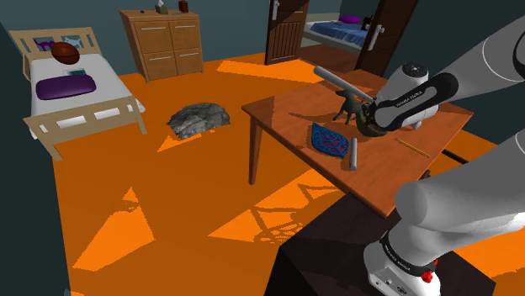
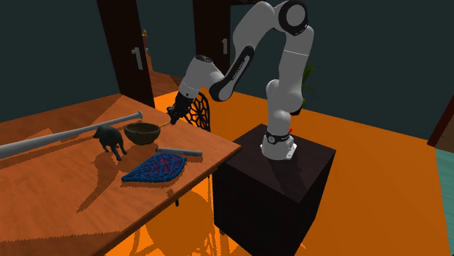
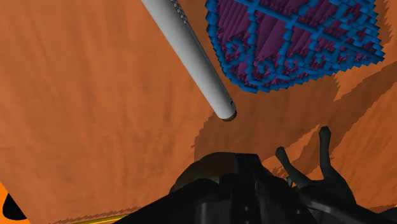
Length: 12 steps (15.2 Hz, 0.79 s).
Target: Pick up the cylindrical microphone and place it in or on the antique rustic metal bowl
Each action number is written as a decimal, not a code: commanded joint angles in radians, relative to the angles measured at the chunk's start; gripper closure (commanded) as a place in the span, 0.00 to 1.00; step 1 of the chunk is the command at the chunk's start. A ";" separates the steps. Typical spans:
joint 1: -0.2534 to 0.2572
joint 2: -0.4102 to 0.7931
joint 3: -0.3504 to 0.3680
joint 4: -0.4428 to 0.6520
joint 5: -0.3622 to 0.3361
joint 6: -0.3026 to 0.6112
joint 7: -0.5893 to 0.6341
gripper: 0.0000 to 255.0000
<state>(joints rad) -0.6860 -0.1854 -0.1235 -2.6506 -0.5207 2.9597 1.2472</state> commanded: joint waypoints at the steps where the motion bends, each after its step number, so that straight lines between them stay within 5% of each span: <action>1: 0.000 0.000 0.000 0.000 0.000 0.000 0.000 1.00; 2: 0.000 0.000 0.000 0.000 0.000 0.000 0.000 1.00; 3: 0.000 0.000 0.000 0.000 0.000 0.000 0.000 0.00; 5: 0.183 0.076 -0.166 0.038 0.303 -0.027 -0.386 0.00; 7: 0.299 0.160 -0.264 0.100 0.601 -0.094 -0.754 0.00; 9: 0.314 0.252 -0.280 0.177 0.798 -0.193 -1.033 0.00; 12: 0.242 0.390 -0.229 0.296 0.906 -0.354 -1.292 0.00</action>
<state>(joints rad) -0.4219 0.1532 -0.3658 -2.3946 0.3352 2.6632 0.0664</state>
